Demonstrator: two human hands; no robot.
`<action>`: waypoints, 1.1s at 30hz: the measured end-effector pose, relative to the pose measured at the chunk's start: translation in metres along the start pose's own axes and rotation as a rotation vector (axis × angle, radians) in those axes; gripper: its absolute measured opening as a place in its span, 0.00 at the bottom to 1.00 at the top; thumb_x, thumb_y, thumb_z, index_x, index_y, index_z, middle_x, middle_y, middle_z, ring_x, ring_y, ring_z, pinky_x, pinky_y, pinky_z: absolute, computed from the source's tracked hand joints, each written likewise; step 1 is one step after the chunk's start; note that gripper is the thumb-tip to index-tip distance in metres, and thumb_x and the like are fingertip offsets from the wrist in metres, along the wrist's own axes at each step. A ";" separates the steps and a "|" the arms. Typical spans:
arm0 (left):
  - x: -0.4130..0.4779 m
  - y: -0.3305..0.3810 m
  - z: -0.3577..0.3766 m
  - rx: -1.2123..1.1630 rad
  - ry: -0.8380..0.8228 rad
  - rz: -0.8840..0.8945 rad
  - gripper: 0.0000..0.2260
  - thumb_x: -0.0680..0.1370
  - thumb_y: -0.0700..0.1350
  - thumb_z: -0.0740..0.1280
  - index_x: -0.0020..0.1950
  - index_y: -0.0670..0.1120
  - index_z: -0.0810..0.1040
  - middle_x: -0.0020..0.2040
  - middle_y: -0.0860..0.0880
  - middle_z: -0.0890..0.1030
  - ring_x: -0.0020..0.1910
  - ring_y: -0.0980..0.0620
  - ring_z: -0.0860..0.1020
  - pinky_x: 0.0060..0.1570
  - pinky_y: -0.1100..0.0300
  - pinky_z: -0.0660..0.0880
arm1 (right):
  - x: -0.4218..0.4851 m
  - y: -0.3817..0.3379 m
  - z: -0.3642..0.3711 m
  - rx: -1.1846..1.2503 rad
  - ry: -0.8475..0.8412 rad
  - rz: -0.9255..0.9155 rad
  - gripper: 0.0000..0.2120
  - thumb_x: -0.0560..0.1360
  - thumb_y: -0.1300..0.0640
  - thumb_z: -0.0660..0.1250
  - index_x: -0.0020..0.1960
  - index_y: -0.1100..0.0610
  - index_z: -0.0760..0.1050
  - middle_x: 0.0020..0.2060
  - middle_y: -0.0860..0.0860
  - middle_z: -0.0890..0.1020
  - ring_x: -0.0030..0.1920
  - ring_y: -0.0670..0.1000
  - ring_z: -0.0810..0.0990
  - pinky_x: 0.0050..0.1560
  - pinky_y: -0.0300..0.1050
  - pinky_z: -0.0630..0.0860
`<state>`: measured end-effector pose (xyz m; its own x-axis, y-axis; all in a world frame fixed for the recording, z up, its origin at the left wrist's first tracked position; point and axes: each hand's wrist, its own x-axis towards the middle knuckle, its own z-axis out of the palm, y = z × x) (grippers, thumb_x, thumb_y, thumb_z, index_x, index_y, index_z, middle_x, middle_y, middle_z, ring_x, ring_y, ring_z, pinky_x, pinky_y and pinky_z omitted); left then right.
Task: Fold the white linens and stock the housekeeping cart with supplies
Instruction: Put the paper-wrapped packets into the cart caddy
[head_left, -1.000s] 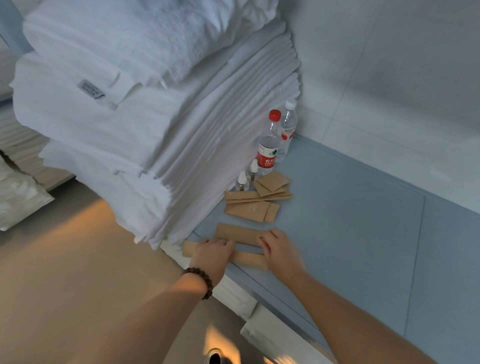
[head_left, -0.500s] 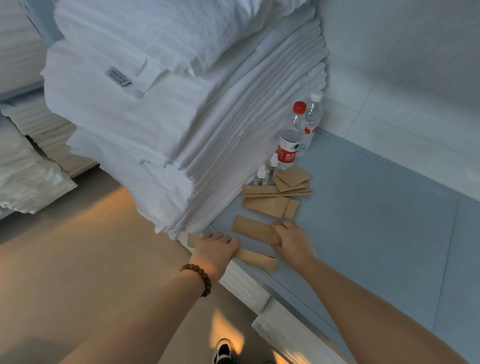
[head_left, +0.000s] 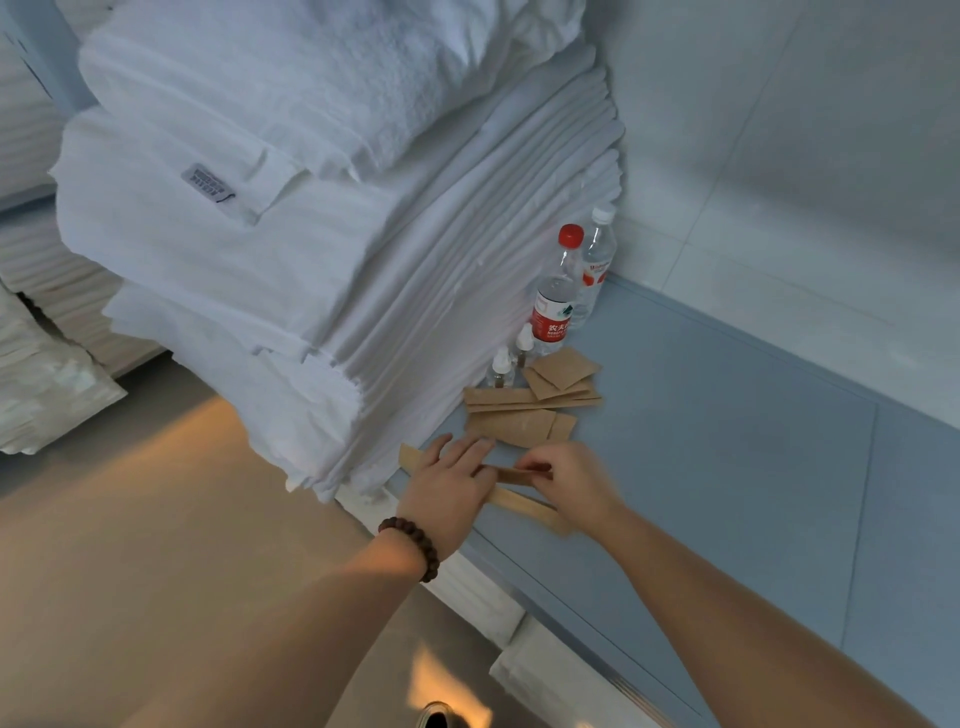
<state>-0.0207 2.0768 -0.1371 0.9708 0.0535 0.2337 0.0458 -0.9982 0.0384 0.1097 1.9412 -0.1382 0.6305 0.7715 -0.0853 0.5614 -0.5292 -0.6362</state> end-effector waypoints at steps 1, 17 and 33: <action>0.001 0.000 0.000 -0.013 0.012 0.007 0.07 0.67 0.43 0.77 0.43 0.48 0.83 0.54 0.47 0.83 0.52 0.46 0.82 0.56 0.46 0.77 | -0.001 -0.001 -0.002 0.007 -0.002 0.003 0.11 0.71 0.65 0.67 0.48 0.54 0.84 0.42 0.48 0.84 0.43 0.46 0.80 0.46 0.41 0.75; -0.004 -0.004 -0.005 0.019 -0.160 -0.047 0.07 0.77 0.41 0.65 0.54 0.49 0.75 0.41 0.52 0.79 0.41 0.49 0.77 0.45 0.56 0.72 | -0.015 -0.025 -0.009 -0.446 -0.220 -0.157 0.14 0.75 0.52 0.67 0.59 0.52 0.75 0.49 0.51 0.82 0.51 0.54 0.79 0.49 0.50 0.74; -0.003 -0.033 0.002 0.150 -0.362 -0.266 0.11 0.77 0.36 0.57 0.55 0.50 0.69 0.40 0.53 0.68 0.37 0.50 0.67 0.38 0.56 0.64 | 0.029 0.008 -0.022 -0.076 0.102 0.054 0.18 0.78 0.45 0.63 0.63 0.53 0.75 0.57 0.52 0.79 0.57 0.54 0.76 0.57 0.49 0.72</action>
<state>-0.0248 2.1096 -0.1412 0.9391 0.3219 -0.1200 0.3117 -0.9453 -0.0961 0.1441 1.9511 -0.1289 0.7103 0.7029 -0.0367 0.5618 -0.5976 -0.5721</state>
